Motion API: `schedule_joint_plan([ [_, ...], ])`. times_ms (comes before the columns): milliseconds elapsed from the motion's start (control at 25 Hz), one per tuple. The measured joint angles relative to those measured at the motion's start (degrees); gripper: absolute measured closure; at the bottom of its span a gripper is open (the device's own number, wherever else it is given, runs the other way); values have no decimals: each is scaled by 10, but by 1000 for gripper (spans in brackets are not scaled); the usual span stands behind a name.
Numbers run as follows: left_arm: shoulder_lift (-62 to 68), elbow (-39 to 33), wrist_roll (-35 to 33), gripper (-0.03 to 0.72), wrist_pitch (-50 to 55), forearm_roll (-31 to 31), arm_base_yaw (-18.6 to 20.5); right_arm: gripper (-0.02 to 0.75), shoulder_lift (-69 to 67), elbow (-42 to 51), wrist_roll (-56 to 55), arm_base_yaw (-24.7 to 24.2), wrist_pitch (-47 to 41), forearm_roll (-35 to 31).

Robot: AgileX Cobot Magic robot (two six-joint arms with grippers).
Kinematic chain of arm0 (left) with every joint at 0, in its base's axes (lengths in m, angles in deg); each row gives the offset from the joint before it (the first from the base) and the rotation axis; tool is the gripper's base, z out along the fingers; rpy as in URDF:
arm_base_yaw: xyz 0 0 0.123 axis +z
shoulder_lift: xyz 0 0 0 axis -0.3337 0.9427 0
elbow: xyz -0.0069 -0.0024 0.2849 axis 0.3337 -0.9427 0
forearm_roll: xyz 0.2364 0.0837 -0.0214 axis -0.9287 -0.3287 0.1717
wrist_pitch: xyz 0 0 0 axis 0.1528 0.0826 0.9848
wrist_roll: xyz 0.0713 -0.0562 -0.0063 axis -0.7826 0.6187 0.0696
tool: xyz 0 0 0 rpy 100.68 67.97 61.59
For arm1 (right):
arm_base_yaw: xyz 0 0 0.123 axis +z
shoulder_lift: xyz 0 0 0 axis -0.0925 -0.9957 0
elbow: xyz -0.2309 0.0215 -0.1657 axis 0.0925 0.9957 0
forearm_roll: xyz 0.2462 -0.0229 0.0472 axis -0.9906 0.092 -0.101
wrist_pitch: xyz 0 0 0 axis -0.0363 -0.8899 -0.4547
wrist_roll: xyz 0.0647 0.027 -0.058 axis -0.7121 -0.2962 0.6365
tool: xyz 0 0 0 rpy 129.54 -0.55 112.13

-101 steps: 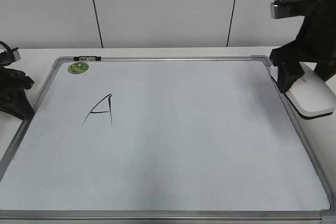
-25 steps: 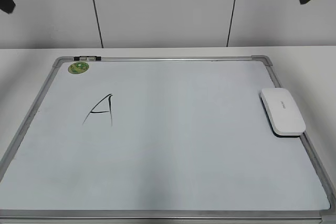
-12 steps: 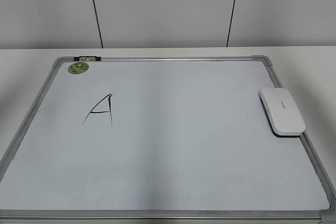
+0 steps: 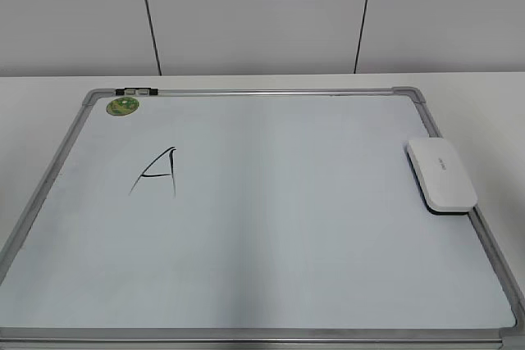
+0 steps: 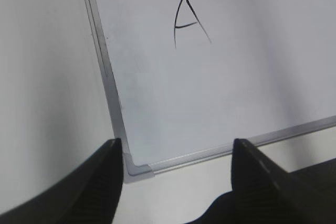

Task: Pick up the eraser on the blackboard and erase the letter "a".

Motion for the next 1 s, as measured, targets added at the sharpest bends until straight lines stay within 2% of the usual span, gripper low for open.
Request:
schedule_joint_plan([
  [400,-217,-198,2,230,-29,3,0,145,166,118,-9,0,-1,-13],
  [680,-309,-323,9,250,-48,1,0,145,259,221,-9,2,3,-9],
  [800,-323,-353,12,251,-51,-12,0,146,301,278,1,8,25,3],
  [1000,-324,-357,13,251,-69,-51,0,147,357,366,9,12,55,26],
])
